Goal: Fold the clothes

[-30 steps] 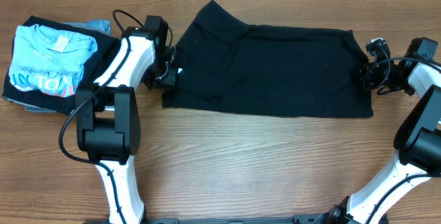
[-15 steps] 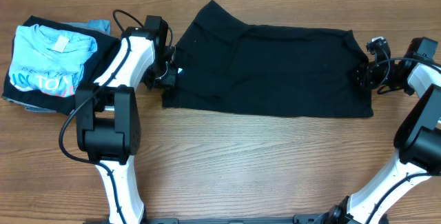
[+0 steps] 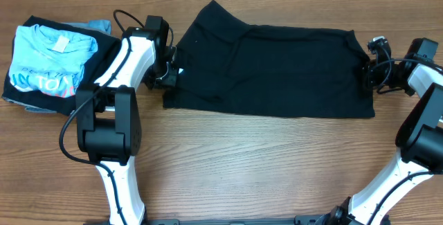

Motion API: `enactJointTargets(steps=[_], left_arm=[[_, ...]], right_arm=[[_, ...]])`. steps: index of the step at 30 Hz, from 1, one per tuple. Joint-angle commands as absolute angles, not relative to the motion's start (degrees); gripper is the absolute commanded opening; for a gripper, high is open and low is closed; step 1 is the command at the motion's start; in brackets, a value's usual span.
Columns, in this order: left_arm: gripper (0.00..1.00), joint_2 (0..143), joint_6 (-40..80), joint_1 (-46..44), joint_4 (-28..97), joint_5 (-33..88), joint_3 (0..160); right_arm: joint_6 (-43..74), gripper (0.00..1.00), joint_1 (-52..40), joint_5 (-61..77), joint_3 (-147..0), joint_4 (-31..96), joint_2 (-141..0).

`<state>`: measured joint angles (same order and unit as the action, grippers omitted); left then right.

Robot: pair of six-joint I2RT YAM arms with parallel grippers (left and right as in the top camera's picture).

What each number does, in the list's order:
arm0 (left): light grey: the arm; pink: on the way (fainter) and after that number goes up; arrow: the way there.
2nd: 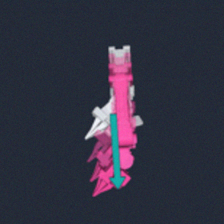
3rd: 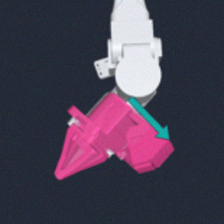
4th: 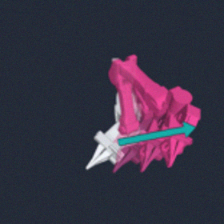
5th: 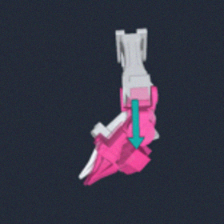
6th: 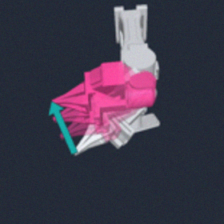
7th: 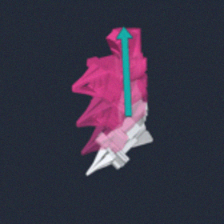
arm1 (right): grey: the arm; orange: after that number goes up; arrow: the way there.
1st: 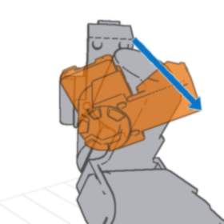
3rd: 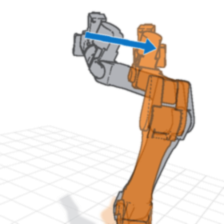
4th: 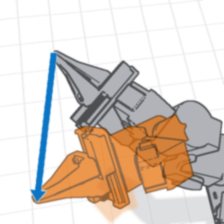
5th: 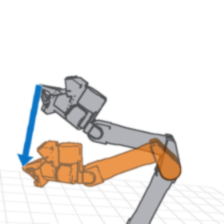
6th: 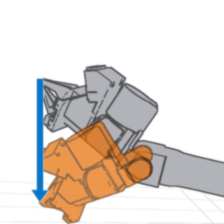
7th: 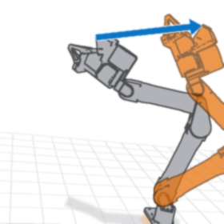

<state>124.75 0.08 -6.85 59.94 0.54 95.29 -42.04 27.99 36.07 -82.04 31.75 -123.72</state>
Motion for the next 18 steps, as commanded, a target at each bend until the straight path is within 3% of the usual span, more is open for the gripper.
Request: enactJointTargets(steps=[1,8,18], left_arm=[[0.25,124.0,0.9,-6.4,59.9,-0.4,96.7],[0.29,124.0,0.9,-6.4,59.9,-0.5,96.7],[0.24,124.0,0.9,-6.3,59.8,-0.5,96.7]], right_arm=[[-40.5,0.04,28.5,37.6,-83.3,31.7,-124.2],[-40.5,0.04,29.4,33.5,-83.7,31.5,-124.2],[-40.2,0.04,29.4,32.1,-84.7,29.9,-124.1]])
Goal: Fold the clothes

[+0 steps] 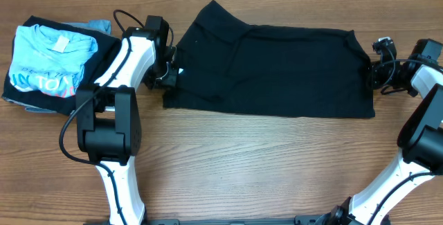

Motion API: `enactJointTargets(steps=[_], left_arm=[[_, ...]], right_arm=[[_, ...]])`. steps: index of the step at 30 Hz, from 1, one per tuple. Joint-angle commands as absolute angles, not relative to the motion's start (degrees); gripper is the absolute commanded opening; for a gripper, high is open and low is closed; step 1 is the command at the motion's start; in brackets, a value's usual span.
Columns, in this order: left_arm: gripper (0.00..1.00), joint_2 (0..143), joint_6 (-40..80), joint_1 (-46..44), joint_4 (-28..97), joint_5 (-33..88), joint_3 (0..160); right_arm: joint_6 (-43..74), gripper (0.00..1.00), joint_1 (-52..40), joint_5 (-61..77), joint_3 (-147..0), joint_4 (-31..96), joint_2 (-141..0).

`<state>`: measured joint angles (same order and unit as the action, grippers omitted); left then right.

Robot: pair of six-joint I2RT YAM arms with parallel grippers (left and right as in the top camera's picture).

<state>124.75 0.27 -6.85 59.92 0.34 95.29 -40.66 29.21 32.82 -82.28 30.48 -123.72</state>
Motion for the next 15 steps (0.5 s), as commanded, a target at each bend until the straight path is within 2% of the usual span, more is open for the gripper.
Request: enactJointTargets(steps=[1,15], left_arm=[[0.24,124.0,0.9,-6.3,59.8,-0.5,96.7],[0.29,124.0,0.9,-6.3,59.5,-0.5,96.7]], right_arm=[[-40.2,0.04,29.4,32.0,-85.3,30.1,-124.1],[-39.0,0.04,28.6,30.0,-88.6,30.3,-124.1]])
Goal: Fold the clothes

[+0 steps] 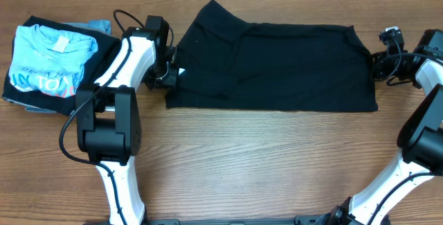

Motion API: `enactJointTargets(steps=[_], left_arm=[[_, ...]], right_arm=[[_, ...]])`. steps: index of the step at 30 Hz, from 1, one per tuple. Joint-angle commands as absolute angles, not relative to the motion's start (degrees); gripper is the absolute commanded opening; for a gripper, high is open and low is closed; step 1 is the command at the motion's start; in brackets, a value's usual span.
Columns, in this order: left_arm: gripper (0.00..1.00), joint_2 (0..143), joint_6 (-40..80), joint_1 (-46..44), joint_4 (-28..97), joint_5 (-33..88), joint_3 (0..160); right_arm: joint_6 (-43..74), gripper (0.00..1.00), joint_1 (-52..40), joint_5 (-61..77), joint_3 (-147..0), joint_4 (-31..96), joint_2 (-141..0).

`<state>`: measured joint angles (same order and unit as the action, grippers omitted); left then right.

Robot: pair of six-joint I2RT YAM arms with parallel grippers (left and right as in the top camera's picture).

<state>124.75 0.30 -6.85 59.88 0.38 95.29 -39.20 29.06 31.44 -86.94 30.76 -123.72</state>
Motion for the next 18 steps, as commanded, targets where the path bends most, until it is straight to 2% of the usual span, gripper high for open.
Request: enactJointTargets(steps=[1,2,4,6,8,11,13,16,17,18], left_arm=[[0.29,124.0,0.9,-6.3,59.4,-0.4,96.7],[0.30,124.0,0.9,-6.3,59.3,-0.4,96.7],[0.31,124.0,1.0,-6.3,58.9,-0.4,96.7],[0.30,124.0,2.1,-6.3,58.4,-0.3,96.7],[0.31,124.0,2.4,-6.3,58.4,0.6,98.3],[0.39,123.8,2.9,-6.3,60.0,2.3,104.6],[0.53,123.6,2.8,-6.3,62.2,4.2,111.2],[0.83,123.5,2.9,-6.4,66.6,5.5,120.6],[0.90,123.5,2.9,-6.4,68.2,5.8,123.0],[0.91,123.5,2.9,-6.4,69.8,5.9,125.3]], right_arm=[[-39.0,0.09,28.5,30.0,-88.6,30.2,-124.1],[-39.0,0.17,28.5,30.0,-88.6,30.2,-124.1],[-38.7,0.45,28.5,30.0,-88.6,30.0,-124.1],[-36.1,0.60,28.5,30.0,-88.8,29.8,-123.9],[-31.3,0.64,28.5,30.0,-89.8,29.9,-123.6],[-25.1,0.65,28.6,30.1,-91.8,30.5,-121.8],[-23.4,0.65,28.6,30.1,-93.0,31.4,-119.7],[-23.3,0.66,28.6,30.0,-93.4,32.9,-115.0],[-23.2,0.68,28.6,30.0,-93.4,33.6,-113.5],[-23.0,0.69,28.6,30.0,-93.4,34.3,-112.1]])
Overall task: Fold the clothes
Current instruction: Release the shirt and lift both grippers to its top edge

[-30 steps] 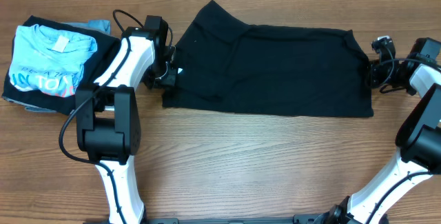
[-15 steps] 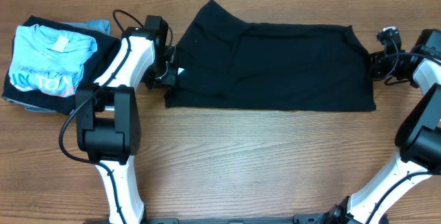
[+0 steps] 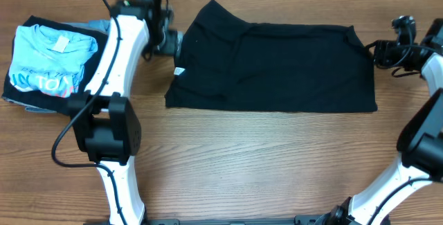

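A black garment (image 3: 277,66) lies spread flat across the back middle of the table, with a small white tag (image 3: 178,70) showing at its left edge. My left gripper (image 3: 173,43) hovers at the garment's upper left edge, open, with no cloth in it. At the garment's right edge, just off the cloth, my right gripper (image 3: 379,49) is open and holds nothing.
A stack of folded clothes (image 3: 48,62), topped by a light blue T-shirt, sits at the far left. The left arm's base (image 3: 107,138) stands in front of the garment's left end. The right arm's base (image 3: 422,145) stands at the right edge.
My left gripper has let go of the garment's left edge and now sits further back, uncovering the white tag. My right gripper has shifted slightly right and back, off the cloth. The garment lies unchanged.
Both grippers first held the garment's left and right edges, and its front hem sagged unevenly. The right gripper then stood further right each time and the hem became straight. Now both grippers are off the cloth, which lies flat.
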Motion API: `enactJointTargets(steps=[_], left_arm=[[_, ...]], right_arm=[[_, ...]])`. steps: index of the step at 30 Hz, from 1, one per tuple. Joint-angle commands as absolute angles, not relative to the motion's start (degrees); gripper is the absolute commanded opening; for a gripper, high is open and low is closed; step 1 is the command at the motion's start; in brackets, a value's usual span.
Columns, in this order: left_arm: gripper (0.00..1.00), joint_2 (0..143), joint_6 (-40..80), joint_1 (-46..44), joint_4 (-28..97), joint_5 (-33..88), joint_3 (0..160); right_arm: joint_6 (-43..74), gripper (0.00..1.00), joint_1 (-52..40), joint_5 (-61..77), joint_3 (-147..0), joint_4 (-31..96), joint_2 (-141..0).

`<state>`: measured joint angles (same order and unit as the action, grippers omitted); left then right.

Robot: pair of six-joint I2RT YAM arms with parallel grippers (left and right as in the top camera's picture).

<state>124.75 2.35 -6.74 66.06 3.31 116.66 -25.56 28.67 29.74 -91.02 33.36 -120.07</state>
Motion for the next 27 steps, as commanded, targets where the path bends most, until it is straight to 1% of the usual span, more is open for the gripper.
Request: enactJointTargets(steps=[1,2,3,4,7,11,15,18,20,21,22,23,25,27], left_arm=[[0.92,123.5,2.9,-6.4,71.1,5.9,127.3],[0.94,123.5,2.9,-6.4,71.9,6.0,128.9],[0.99,123.5,2.9,-6.4,72.2,6.0,130.2],[1.00,123.5,3.3,-6.4,72.1,6.0,131.2],[1.00,123.5,4.5,-6.4,70.5,8.3,132.0],[1.00,124.0,4.6,-6.6,66.7,15.6,131.9],[1.00,124.4,8.3,-8.4,62.8,16.4,131.8],[1.00,125.0,9.5,-10.9,59.5,16.2,131.7],[1.00,125.4,9.5,-12.6,56.8,15.0,131.7],[1.00,125.8,10.1,-13.5,55.3,13.9,131.7],[1.00,126.1,10.9,-14.2,53.8,13.1,131.7],[1.00,126.7,11.7,-14.9,52.2,12.9,131.6],[1.00,128.3,14.4,-16.1,48.9,13.1,131.6],[1.00,130.7,19.6,-17.0,45.9,13.1,131.6]], right_arm=[[-22.0,0.69,28.6,29.8,-93.4,34.9,-110.9],[-20.4,0.69,28.6,29.3,-93.4,35.4,-109.7],[-18.6,0.69,28.6,28.9,-93.4,35.9,-108.9],[-16.8,0.69,28.6,28.9,-93.4,36.5,-108.2],[-12.5,0.70,28.6,29.0,-93.4,39.0,-107.6],[-11.9,0.70,27.5,29.0,-93.4,44.9,-107.6],[-11.4,0.70,24.9,28.8,-93.4,47.3,-107.6],[-10.5,0.72,22.7,27.4,-93.4,46.8,-107.6],[-10.5,0.75,20.9,26.3,-93.4,45.9,-107.6],[-10.5,0.82,20.3,26.4,-93.4,45.5,-107.6],[-10.4,0.95,19.7,26.4,-93.4,45.2,-107.6],[-10.3,0.99,19.3,26.7,-93.3,45.1,-107.6],[-8.1,1.00,18.7,25.3,-93.3,45.1,-107.6],[-5.9,1.00,18.5,22.1,-93.3,45.2,-107.6]])
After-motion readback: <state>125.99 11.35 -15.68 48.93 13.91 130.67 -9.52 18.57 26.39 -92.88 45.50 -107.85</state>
